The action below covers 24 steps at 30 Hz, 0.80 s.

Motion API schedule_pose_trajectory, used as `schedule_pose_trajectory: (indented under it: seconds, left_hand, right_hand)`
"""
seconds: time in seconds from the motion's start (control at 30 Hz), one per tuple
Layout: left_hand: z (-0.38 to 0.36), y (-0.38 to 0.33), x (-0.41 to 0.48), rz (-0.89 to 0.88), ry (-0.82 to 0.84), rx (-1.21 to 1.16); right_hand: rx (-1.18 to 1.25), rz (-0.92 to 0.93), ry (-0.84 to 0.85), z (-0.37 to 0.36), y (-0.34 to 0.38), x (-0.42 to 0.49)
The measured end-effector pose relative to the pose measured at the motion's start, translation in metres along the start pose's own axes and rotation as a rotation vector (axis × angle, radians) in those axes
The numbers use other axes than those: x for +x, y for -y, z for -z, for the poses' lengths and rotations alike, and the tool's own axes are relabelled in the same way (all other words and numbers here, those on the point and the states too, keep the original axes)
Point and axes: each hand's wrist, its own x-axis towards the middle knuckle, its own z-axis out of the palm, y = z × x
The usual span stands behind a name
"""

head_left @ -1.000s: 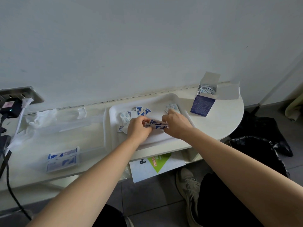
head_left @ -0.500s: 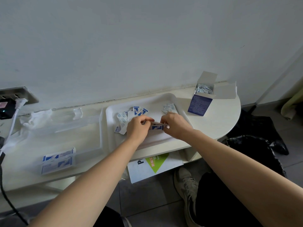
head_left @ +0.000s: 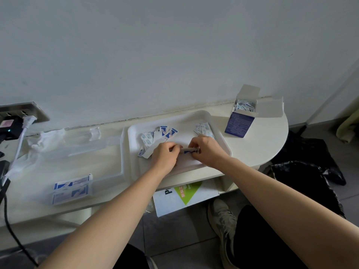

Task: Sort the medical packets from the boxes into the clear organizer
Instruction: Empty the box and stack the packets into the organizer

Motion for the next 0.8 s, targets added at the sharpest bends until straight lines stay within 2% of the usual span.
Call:
schedule_pose_trajectory:
  seconds: [0.3, 0.37, 0.47, 0.63, 0.7, 0.8]
  left_hand:
    - [0.003, -0.003, 0.001, -0.043, -0.018, 0.012]
    - [0.007, -0.004, 0.001, -0.095, -0.119, 0.026]
    - [0.021, -0.006, 0.004, -0.109, -0.289, 0.171]
    - [0.027, 0.008, 0.009, 0.062, -0.182, 0.562]
    - [0.025, 0.011, 0.011, 0.074, -0.177, 0.588]
    - [0.027, 0.013, 0.016, 0.093, -0.184, 0.502]
  right_hand:
    - [-0.070, 0.012, -0.001, 0.001, 0.004, 0.003]
    - [-0.073, -0.011, -0.035, 0.003, 0.006, 0.004]
    - [0.015, -0.082, -0.107, 0.006, 0.006, 0.004]
    - [0.246, -0.228, -0.148, 0.013, 0.005, 0.002]
    - [0.293, -0.256, -0.132, 0.013, 0.005, 0.002]
    - [0.366, -0.283, -0.122, 0.013, 0.004, 0.004]
